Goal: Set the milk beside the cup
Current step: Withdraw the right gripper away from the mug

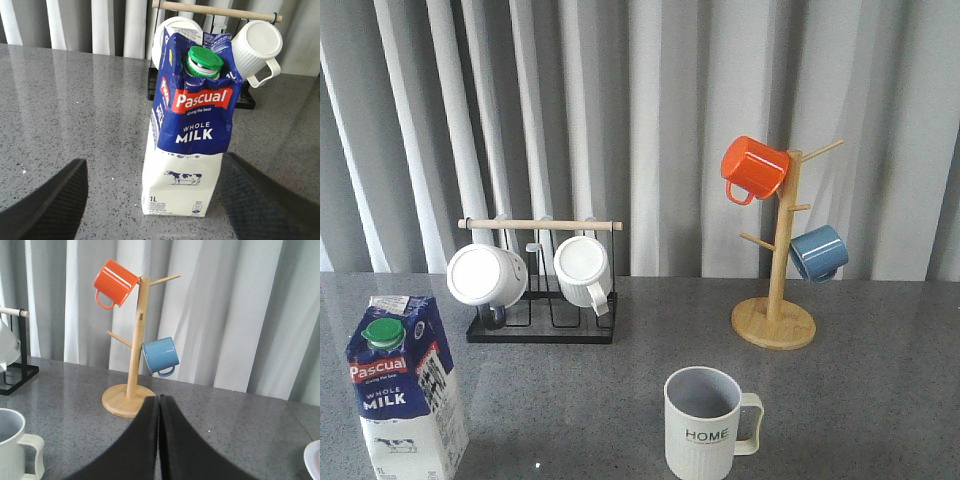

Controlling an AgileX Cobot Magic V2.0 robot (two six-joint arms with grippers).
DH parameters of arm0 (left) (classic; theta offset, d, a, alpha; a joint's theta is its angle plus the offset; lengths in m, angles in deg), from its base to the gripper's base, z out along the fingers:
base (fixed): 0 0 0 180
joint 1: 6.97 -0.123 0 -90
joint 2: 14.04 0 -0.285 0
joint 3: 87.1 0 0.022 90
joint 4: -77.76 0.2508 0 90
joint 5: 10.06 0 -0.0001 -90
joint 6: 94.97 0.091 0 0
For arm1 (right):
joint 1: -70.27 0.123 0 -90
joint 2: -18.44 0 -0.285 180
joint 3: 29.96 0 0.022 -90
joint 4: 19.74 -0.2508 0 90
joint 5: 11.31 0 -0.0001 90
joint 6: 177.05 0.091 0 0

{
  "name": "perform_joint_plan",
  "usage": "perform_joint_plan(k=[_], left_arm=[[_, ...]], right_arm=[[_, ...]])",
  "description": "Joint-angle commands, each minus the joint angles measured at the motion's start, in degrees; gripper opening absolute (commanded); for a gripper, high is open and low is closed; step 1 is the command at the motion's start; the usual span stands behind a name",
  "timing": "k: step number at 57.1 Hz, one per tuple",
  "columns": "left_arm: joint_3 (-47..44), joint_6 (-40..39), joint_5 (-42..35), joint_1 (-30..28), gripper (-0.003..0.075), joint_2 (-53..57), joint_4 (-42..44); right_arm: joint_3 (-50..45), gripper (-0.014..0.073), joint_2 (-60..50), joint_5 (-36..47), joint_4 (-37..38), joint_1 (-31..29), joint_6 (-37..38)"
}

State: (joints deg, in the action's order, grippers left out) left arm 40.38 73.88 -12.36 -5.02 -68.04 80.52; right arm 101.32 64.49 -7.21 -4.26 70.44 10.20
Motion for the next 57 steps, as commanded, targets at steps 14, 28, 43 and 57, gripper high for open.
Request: perform_joint_plan(k=[14, 28, 43, 57], left_arm=[[2.0, 0.0, -4.4, 0.3, 0.0535, 0.1, -0.1], [2.0, 0.0, -4.4, 0.3, 0.0535, 0.1, -0.1], [2.0, -0.1, -4.8, 0.3, 0.0534, 0.1, -0.1], [2.0, -3.2, -13.8, 2.2, 0.0713, 0.1, -0.1]], right_arm=[[1.3, -0.0006, -0.1, 3.8, 0.3, -0.5, -0.4], [1.3, -0.0006, -0.1, 3.8, 0.3, -0.5, -0.4], [1.3, -0.0006, -0.1, 3.8, 0.3, -0.5, -0.4], [1.3, -0.0006, -0.1, 3.8, 0.3, -0.5, -0.4]])
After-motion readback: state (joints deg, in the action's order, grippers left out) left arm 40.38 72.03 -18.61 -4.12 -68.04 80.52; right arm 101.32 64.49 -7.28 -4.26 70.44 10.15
